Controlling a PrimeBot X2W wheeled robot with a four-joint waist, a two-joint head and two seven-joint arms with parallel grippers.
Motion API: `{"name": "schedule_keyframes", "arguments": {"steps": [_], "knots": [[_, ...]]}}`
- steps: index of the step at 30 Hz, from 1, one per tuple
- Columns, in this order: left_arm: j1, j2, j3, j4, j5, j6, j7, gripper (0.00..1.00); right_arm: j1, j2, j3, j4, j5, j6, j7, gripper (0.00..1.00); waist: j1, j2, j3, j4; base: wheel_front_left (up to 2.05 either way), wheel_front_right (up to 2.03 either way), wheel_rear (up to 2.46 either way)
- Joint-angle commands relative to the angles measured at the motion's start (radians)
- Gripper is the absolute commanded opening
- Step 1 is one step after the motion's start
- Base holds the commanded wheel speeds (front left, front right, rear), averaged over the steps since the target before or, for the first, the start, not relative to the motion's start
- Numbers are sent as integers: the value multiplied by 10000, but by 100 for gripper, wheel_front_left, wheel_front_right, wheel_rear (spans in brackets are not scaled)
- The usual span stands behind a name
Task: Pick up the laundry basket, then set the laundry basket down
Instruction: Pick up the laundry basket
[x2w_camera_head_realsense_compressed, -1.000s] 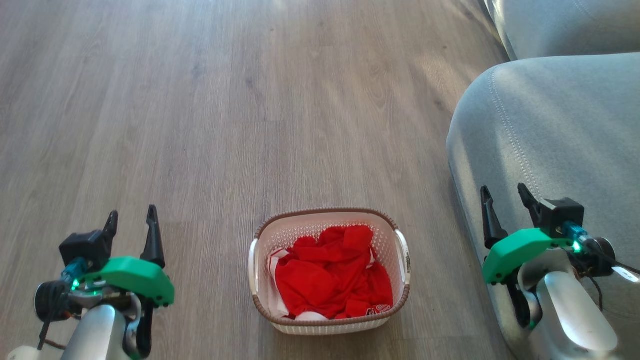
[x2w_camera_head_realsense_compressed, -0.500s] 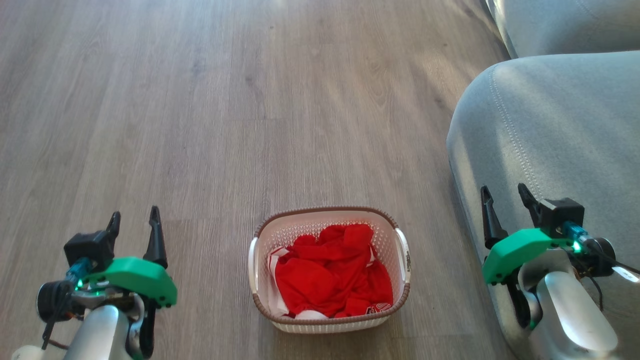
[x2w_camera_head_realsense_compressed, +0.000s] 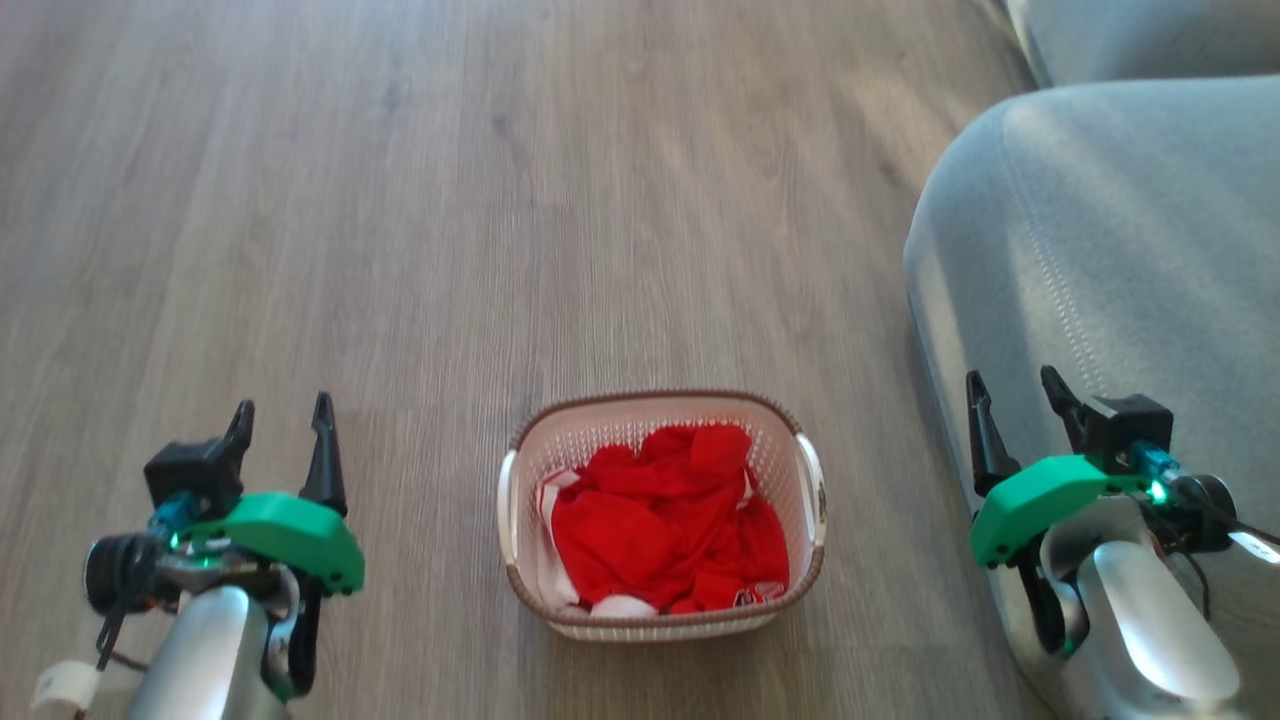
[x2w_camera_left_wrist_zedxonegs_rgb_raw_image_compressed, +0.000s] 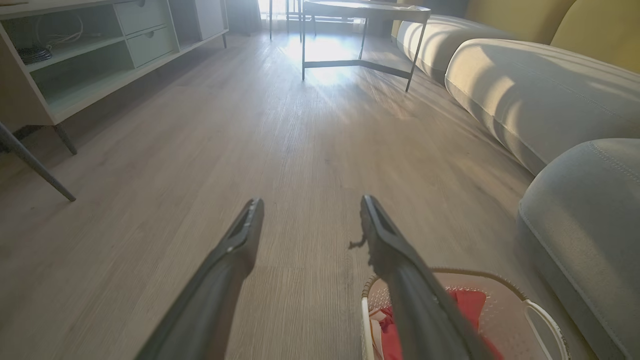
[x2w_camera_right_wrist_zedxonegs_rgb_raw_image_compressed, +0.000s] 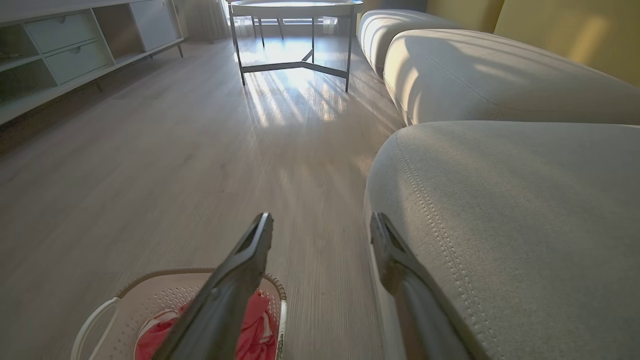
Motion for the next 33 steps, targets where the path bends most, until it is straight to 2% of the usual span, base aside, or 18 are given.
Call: {"name": "schedule_keyframes", "arguments": {"steps": [1,8,18,33], "knots": [[-740,333,293,-247,168,9,-119,100,-626,-141,133,-301,-46,-15,-126,100,0,0,313,10,0,0,0],[-1587,321,59,81,366,-148,-121,100,-1182,-24,-141,-343,-243,-15,-126,100,0,0,1597,76,0,0,0],[-3014,-14,-91,773,625,-525,-123,100,-2104,160,-561,-98,-881,-15,-126,100,0,0,3519,180,0,0,0],[-4731,-747,-363,2412,1177,-1162,-123,100,-3613,377,-622,1646,-1617,-15,-126,100,0,0,5678,398,0,0,0]]}}
